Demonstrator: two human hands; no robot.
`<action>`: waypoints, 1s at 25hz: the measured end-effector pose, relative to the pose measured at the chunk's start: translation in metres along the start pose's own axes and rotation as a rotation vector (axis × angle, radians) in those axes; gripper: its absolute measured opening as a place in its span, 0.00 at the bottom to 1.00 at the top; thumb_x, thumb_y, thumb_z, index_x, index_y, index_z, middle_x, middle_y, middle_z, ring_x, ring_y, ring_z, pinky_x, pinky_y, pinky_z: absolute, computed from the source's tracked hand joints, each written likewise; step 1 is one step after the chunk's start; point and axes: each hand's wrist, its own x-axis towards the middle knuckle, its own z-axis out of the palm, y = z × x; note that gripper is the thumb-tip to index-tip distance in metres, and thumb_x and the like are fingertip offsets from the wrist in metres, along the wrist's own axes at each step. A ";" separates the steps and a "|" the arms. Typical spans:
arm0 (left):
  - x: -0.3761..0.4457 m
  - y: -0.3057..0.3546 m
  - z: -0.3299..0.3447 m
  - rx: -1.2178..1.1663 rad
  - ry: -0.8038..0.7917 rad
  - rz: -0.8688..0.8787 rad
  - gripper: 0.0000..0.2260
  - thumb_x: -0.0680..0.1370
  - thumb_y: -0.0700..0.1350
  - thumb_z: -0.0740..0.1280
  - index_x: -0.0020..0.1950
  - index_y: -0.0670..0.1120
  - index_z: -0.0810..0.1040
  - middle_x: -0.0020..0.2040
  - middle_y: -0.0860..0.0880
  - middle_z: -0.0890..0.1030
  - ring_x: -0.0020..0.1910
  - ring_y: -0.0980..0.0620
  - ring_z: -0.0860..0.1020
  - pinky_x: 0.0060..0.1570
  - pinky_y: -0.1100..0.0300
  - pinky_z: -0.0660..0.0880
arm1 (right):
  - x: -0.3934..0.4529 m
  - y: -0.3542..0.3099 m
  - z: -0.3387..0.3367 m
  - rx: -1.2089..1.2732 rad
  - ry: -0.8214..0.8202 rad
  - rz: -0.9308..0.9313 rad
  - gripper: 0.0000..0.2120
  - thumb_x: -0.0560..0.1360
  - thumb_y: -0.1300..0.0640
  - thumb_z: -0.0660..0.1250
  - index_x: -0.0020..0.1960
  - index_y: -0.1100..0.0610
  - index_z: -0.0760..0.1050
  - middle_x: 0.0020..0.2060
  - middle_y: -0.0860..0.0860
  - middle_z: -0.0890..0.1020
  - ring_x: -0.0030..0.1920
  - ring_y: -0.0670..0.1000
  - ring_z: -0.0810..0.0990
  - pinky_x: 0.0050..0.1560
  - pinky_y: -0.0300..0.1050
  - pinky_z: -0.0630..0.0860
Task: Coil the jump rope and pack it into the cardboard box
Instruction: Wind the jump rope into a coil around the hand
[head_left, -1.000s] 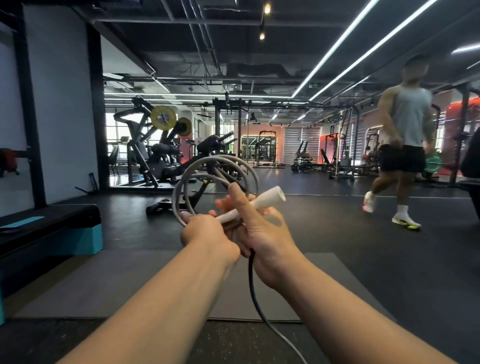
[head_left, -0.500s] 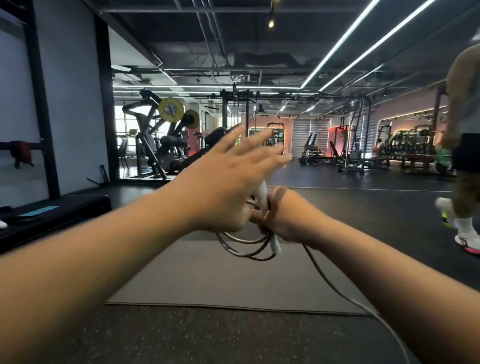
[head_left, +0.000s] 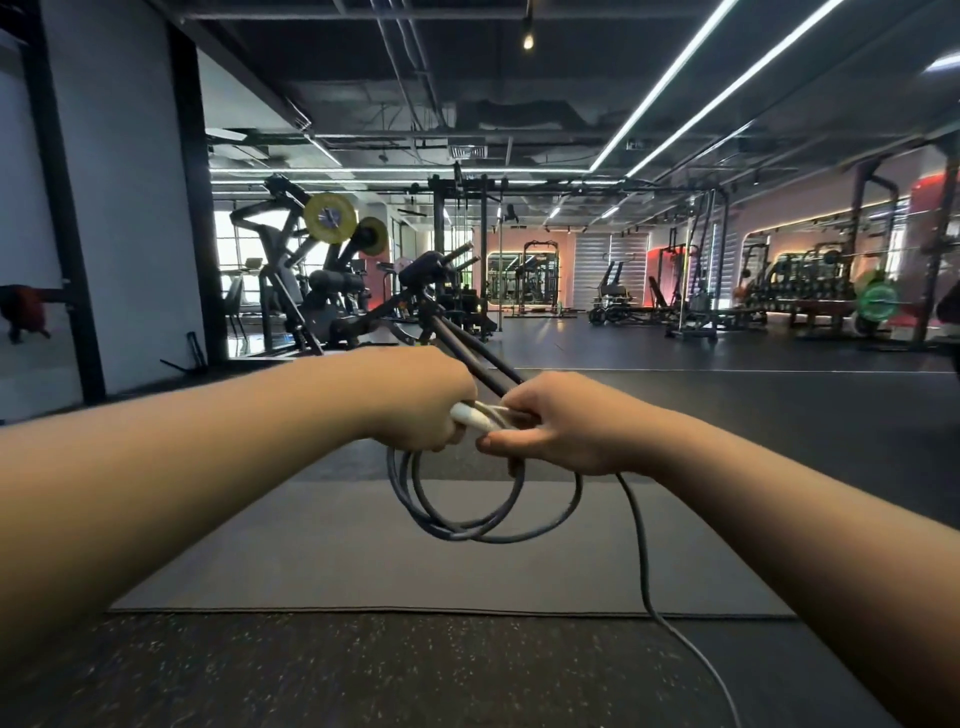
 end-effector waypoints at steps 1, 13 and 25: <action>0.003 0.002 -0.001 -0.010 -0.021 -0.009 0.02 0.78 0.46 0.67 0.47 0.51 0.79 0.45 0.50 0.84 0.44 0.50 0.80 0.41 0.56 0.73 | 0.001 -0.001 0.003 -0.059 -0.007 -0.034 0.17 0.78 0.44 0.68 0.46 0.59 0.81 0.36 0.54 0.81 0.35 0.52 0.75 0.36 0.49 0.68; -0.012 0.004 0.013 -0.128 -0.169 0.146 0.24 0.82 0.64 0.54 0.52 0.47 0.78 0.42 0.50 0.77 0.38 0.53 0.73 0.40 0.61 0.70 | -0.011 0.012 -0.026 0.063 -0.152 -0.109 0.13 0.71 0.41 0.76 0.48 0.49 0.87 0.39 0.51 0.86 0.35 0.43 0.78 0.37 0.42 0.74; -0.038 -0.048 0.046 -1.282 -0.010 0.103 0.23 0.79 0.64 0.58 0.40 0.46 0.70 0.31 0.53 0.64 0.29 0.54 0.61 0.31 0.63 0.63 | -0.038 0.071 -0.024 0.598 0.083 0.256 0.23 0.70 0.38 0.75 0.35 0.56 0.74 0.30 0.54 0.73 0.30 0.53 0.78 0.46 0.54 0.82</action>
